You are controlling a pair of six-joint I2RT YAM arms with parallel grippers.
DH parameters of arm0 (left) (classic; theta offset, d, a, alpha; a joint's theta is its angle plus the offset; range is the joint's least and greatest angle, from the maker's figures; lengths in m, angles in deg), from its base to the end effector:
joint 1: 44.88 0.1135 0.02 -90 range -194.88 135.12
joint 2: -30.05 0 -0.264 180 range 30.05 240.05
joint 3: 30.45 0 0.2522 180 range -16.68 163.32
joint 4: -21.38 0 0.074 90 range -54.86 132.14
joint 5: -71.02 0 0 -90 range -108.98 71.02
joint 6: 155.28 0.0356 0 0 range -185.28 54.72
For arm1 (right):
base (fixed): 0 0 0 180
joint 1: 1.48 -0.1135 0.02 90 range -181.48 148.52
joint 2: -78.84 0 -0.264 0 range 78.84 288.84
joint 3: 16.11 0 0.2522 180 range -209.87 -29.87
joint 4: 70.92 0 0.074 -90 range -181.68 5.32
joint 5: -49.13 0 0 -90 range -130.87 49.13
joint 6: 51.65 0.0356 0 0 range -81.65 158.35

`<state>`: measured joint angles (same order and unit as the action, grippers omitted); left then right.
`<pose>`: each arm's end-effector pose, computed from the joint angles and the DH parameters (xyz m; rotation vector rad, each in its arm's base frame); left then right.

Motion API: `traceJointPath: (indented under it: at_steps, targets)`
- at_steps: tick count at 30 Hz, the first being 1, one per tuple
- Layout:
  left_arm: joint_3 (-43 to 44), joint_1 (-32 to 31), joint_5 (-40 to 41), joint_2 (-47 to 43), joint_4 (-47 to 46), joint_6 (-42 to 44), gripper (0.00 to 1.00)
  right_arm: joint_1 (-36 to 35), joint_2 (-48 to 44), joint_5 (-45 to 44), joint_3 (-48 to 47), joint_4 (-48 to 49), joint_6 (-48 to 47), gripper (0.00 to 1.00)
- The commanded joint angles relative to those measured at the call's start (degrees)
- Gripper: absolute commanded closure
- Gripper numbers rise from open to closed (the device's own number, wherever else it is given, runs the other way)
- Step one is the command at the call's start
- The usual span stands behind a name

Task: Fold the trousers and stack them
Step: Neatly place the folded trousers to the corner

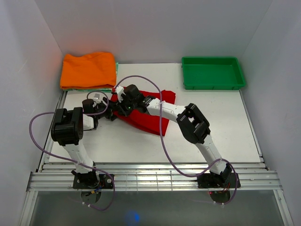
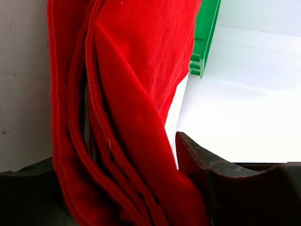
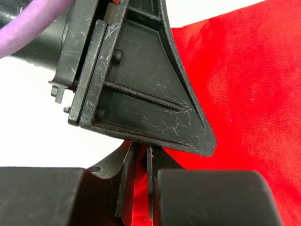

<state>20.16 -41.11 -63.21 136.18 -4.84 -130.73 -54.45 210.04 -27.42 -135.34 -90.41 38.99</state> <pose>0.3238 -0.0035 0.1105 -0.8163 2.1016 -1.4236 0.3145 0.4307 0.2031 -1.1029 1.9144 0.7892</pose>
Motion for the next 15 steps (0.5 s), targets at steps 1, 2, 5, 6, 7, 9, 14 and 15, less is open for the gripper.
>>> traceJointPath:
  at_steps: [1,2,5,6,7,9,14,15]
  targets:
    - [1.83,-0.61,-0.69,0.22,0.52,2.34,0.31,-0.82,-3.66,10.6,0.53,3.01,-0.38,0.92]
    - [1.92,-0.69,-0.6,0.22,0.52,2.61,0.32,-0.91,-3.93,10.8,1.05,3.19,-0.29,0.92]
    - [2.18,-0.78,-0.42,0.05,0.52,2.96,0.43,-0.99,-3.84,10.19,0.97,3.36,-0.29,0.92]
    - [2.1,-0.78,-0.25,-0.04,0.52,2.96,0.47,-0.91,-3.67,10.28,0.88,3.28,-0.21,0.92]
    - [2.01,-0.78,-0.33,-0.04,0.52,2.87,0.53,-0.91,-3.67,10.36,0.79,3.28,-0.12,0.92]
    - [1.22,-0.78,-0.33,-0.3,-0.61,2.7,0.78,-0.91,-3.67,10.98,0.88,3.01,-0.03,0.92]
    - [0.86,-0.69,0.2,-1.54,-2.02,2.52,1.0,-0.91,-5.16,11.51,1.84,-0.32,-2.21,0.56]
    - [1.04,-0.69,0.11,-1.62,-2.29,2.52,1.0,-0.91,-5.77,11.33,2.28,-1.11,-2.92,0.4]
